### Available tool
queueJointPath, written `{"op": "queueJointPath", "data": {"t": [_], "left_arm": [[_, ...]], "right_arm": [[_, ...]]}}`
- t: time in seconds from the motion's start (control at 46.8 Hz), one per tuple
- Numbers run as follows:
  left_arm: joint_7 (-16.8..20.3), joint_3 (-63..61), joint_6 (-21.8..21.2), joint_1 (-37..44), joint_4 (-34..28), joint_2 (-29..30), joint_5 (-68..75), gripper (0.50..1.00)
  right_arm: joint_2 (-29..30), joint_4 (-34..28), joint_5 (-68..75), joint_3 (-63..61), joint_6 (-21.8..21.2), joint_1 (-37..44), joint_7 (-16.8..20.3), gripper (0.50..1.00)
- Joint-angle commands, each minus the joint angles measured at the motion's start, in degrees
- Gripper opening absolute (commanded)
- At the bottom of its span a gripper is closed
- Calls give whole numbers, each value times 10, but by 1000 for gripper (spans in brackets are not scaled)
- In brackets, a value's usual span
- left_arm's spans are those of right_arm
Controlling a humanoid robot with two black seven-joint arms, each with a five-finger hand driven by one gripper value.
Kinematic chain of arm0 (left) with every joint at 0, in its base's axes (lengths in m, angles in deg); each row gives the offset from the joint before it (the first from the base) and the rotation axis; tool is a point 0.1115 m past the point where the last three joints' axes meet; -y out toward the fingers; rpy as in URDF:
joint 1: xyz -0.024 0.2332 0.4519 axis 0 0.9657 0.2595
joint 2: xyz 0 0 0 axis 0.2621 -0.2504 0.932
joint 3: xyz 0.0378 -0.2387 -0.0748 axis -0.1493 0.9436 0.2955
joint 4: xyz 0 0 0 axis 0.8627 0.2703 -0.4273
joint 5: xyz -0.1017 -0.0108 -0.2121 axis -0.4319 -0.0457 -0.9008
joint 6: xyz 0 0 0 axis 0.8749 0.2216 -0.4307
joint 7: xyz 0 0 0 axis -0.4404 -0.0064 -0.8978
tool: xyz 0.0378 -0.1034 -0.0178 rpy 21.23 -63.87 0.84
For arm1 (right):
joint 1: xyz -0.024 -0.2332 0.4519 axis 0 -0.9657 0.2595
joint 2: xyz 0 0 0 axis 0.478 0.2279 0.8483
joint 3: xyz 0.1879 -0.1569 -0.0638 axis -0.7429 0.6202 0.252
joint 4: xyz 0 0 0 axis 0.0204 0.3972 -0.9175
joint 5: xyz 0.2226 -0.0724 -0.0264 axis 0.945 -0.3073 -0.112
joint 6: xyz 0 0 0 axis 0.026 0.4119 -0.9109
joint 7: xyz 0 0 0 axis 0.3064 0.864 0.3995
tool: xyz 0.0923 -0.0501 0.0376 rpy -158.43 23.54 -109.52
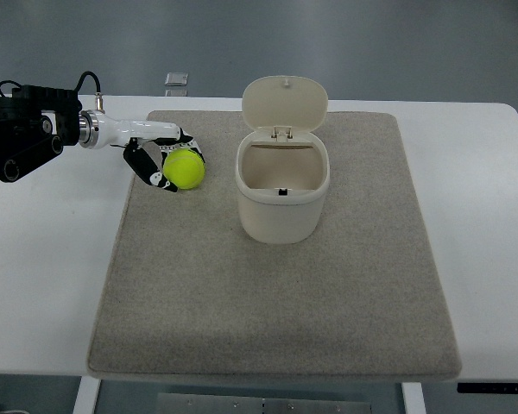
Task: Put tennis ball into box with left hand
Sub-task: 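Lift the tennis ball up off the mat with the left hand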
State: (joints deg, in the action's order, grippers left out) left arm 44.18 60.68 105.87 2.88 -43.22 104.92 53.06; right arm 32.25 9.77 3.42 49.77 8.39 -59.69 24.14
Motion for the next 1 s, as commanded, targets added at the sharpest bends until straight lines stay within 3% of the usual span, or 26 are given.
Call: {"op": "queueJointPath", "data": {"t": [0.0,0.491,0.982], "left_arm": [[0,16,3,3,0,1,-27,500],[0,53,51,24,1,14,-279,500],[0,214,142,94,10,49,-324,500]], "right_arm": [[0,0,0,0,0,0,0,903],[0,0,0,0,0,0,1,901],[0,0,0,0,0,0,0,901]]}}
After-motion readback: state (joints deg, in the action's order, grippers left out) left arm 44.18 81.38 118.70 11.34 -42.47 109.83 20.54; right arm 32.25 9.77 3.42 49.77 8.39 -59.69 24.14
